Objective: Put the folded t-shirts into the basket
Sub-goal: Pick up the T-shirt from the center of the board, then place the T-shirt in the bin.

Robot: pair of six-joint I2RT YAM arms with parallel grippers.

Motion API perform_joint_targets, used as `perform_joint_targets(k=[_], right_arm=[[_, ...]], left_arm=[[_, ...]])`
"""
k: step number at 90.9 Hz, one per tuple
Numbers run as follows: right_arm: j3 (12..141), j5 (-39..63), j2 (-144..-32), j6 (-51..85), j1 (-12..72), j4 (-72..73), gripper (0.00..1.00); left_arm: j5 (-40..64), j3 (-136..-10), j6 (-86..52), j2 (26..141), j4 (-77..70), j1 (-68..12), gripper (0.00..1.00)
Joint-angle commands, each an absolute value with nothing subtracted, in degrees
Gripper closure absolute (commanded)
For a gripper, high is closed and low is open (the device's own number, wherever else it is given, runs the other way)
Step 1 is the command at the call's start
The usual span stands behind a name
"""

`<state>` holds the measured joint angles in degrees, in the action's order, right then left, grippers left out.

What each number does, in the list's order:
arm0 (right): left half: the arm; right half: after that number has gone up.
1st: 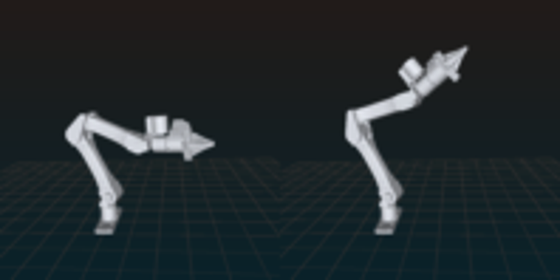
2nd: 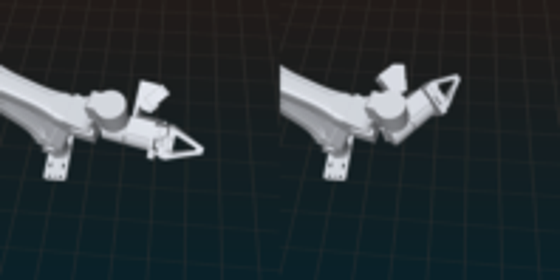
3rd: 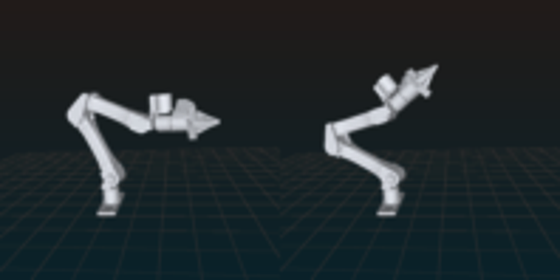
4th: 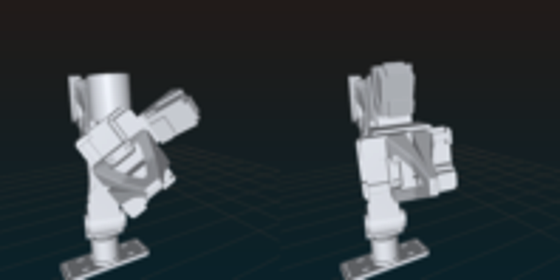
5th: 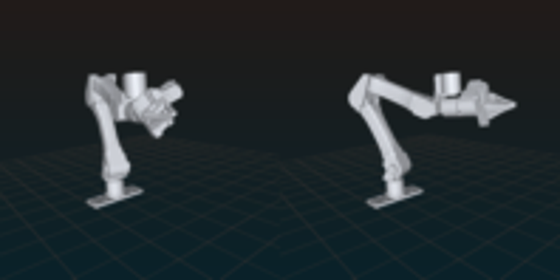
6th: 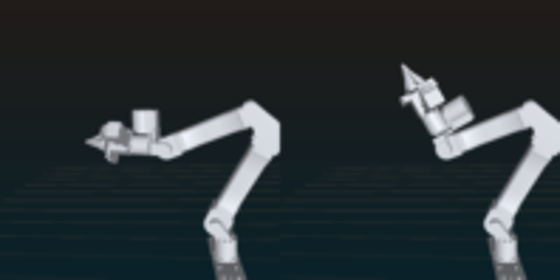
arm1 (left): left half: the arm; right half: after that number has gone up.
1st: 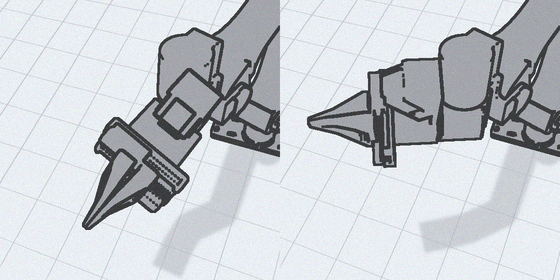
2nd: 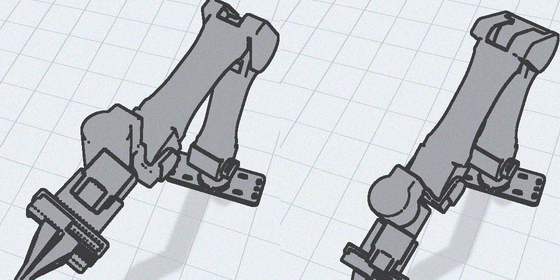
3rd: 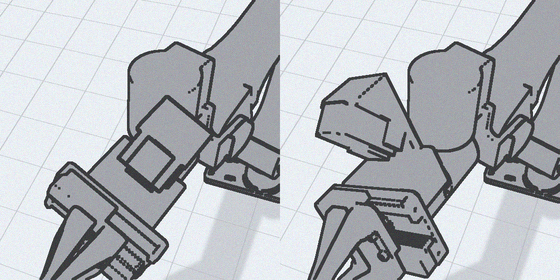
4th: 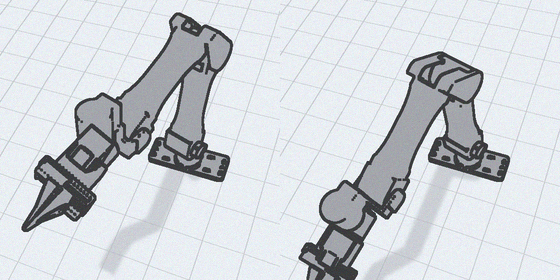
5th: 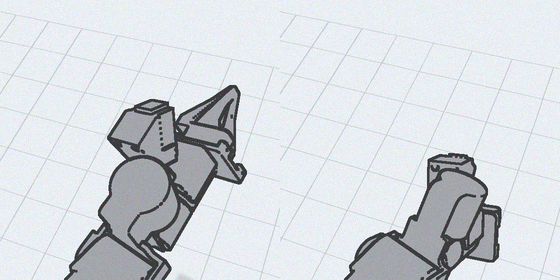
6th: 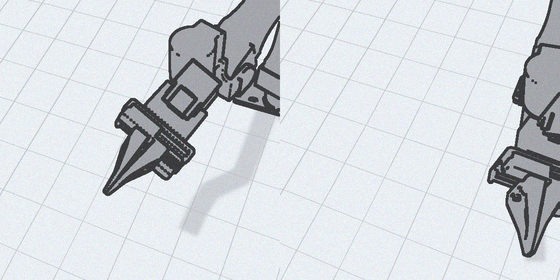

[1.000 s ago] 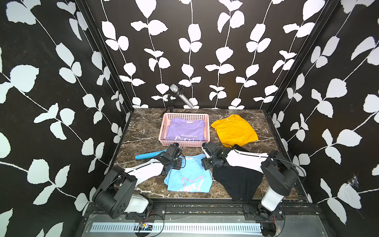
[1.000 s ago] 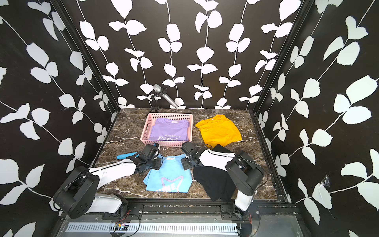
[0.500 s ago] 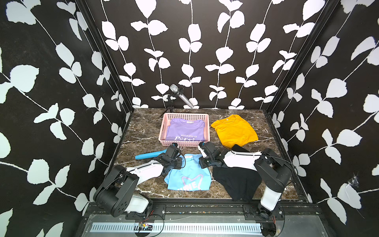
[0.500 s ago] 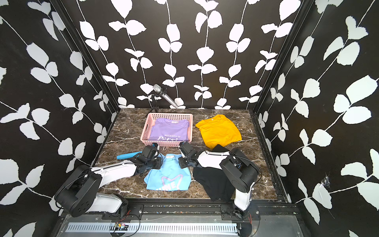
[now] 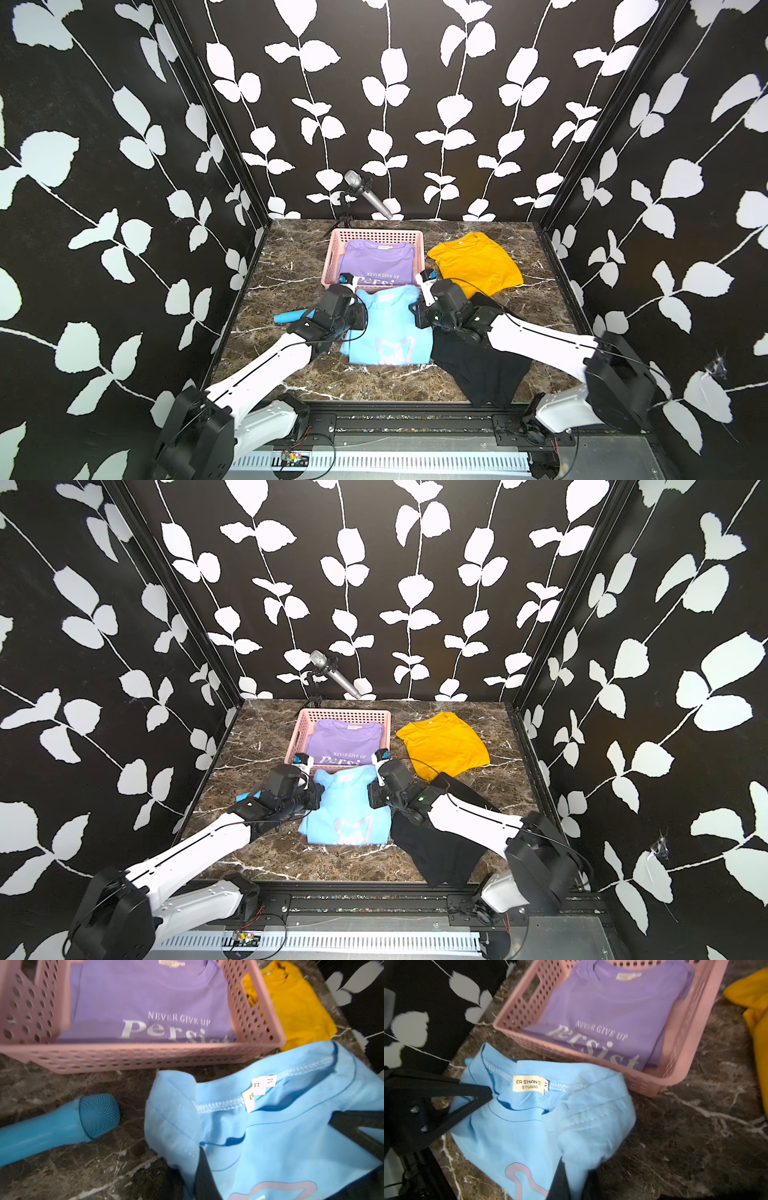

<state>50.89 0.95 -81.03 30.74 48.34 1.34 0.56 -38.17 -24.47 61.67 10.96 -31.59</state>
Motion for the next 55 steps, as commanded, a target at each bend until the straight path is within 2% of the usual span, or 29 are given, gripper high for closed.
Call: perform_joint_targets(k=[1, 26, 55], right_arm=[[55.1, -2.1, -78.4, 29.1, 48.3, 3.1, 1.0], [69.1, -5.4, -82.3, 25.3, 47.1, -3.0, 1.0], [87.0, -0.5, -97.7, 27.2, 41.6, -8.6, 1.0]], left_arm=[[0.9, -45.0, -21.2, 60.2, 15.8, -30.4, 1.0], [4.8, -57.6, -18.5, 64.9, 17.3, -23.0, 1.0], [5.8, -71.5, -15.3, 78.7, 19.2, -16.3, 1.0]])
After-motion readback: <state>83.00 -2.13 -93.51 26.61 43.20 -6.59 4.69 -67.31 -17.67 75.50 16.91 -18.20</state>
